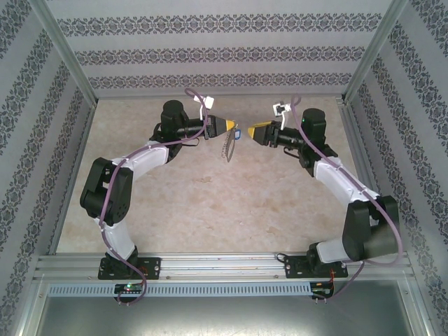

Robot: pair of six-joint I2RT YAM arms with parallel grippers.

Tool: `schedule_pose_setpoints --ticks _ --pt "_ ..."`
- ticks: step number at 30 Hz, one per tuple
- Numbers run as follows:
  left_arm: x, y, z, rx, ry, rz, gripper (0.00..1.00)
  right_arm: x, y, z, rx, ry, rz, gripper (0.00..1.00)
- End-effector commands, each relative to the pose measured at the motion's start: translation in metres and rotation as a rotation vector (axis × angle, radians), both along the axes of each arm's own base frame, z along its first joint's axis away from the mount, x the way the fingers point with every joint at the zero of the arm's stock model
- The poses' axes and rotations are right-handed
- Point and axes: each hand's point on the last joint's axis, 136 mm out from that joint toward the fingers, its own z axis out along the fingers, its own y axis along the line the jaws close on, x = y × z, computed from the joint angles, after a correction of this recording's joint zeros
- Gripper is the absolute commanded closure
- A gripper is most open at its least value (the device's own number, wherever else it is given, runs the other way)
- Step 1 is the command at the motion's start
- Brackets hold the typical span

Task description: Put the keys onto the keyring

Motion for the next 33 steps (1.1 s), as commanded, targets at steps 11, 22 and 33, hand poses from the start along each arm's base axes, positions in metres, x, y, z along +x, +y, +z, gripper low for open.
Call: schedule_pose_setpoints --ticks 11,22,33 --pt "-0.019 -0.001 0.043 -0.079 -0.097 -0.043 1.00 -0.001 0.024 -0.002 0.015 -0.120 0.007 0.50" --pt "-0.025 -0.003 0.046 -0.081 -0.095 -0.062 1.00 0.005 0.041 0.005 0.015 -0.148 0.053 0.50" --pt "-0.023 -0.002 0.048 -0.088 -0.098 -0.048 1.00 -0.012 0.049 0.005 0.014 -0.151 0.130 0.93"
